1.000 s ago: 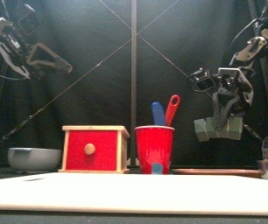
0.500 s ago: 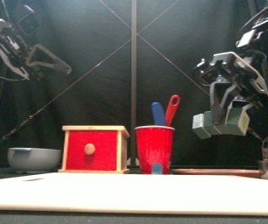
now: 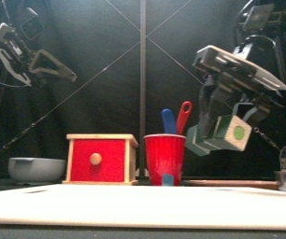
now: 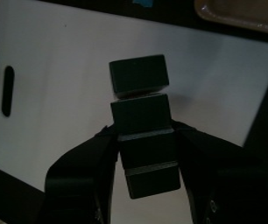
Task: Place sushi on board then cut the sushi with the knife then place the pieces on the plate
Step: Place the sushi on the board
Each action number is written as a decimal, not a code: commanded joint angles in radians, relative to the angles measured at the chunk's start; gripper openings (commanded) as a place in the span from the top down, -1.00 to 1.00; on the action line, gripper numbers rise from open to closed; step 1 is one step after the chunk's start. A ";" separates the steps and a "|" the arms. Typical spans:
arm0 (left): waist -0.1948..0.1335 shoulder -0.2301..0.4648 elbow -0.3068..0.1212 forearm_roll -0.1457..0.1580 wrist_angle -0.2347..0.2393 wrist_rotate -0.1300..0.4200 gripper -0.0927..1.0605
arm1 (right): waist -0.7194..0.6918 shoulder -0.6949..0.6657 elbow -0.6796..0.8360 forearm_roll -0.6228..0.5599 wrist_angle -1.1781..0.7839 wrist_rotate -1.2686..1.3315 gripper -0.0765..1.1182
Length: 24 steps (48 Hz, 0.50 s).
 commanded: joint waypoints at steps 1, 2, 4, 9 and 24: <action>0.003 0.002 -0.009 0.002 -0.005 0.002 0.87 | 0.015 0.032 -0.094 0.018 0.063 0.040 0.03; 0.005 0.002 -0.008 0.002 -0.005 0.002 0.87 | 0.018 0.043 -0.107 0.026 0.080 0.043 0.03; 0.003 0.002 -0.006 0.002 -0.005 0.002 0.87 | 0.025 0.064 -0.133 0.049 0.112 0.049 0.03; 0.005 0.002 -0.003 0.002 -0.005 0.002 0.87 | 0.034 0.123 -0.212 0.110 0.201 0.052 0.03; 0.006 0.002 -0.003 0.005 -0.005 0.003 0.87 | 0.038 0.287 -0.405 0.209 0.374 0.043 0.02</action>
